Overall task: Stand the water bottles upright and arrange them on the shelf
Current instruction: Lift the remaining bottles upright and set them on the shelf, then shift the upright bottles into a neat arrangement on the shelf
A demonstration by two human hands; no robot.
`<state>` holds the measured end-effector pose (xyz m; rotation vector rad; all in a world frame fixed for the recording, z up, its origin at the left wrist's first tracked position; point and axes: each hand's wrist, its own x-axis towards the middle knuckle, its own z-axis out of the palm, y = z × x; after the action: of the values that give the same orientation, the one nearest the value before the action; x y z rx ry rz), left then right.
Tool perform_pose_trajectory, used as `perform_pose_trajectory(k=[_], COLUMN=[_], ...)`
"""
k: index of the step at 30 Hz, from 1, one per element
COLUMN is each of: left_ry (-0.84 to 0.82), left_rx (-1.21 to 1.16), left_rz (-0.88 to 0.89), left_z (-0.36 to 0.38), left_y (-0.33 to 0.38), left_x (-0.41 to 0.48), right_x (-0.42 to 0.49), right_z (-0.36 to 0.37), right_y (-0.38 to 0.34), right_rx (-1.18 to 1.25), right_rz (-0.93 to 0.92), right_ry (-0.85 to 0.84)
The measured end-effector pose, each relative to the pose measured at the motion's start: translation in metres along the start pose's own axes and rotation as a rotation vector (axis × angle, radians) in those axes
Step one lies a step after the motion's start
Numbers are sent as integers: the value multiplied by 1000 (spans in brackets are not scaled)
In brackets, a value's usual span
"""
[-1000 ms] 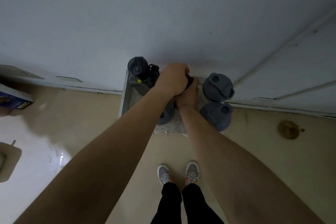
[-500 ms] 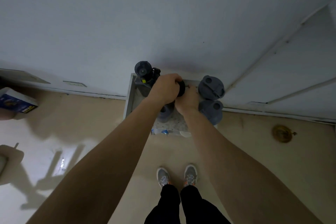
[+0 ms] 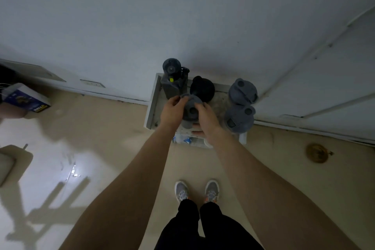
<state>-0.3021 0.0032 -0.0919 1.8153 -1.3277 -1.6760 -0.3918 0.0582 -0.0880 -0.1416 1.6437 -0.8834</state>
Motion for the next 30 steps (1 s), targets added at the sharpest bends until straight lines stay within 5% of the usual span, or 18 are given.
perform_pose_trajectory(k=[10, 24, 30], left_ry=[-146, -82, -86], left_rx=[87, 33, -1], left_rz=[117, 126, 56], left_z=[33, 43, 37], left_y=[-9, -11, -4], left_x=[-5, -7, -11], right_x=[-9, -24, -36], right_z=[-16, -21, -25], right_y=[36, 33, 38], right_rx=[140, 263, 9], right_rz=[-170, -105, -188], right_ry=[349, 370, 495])
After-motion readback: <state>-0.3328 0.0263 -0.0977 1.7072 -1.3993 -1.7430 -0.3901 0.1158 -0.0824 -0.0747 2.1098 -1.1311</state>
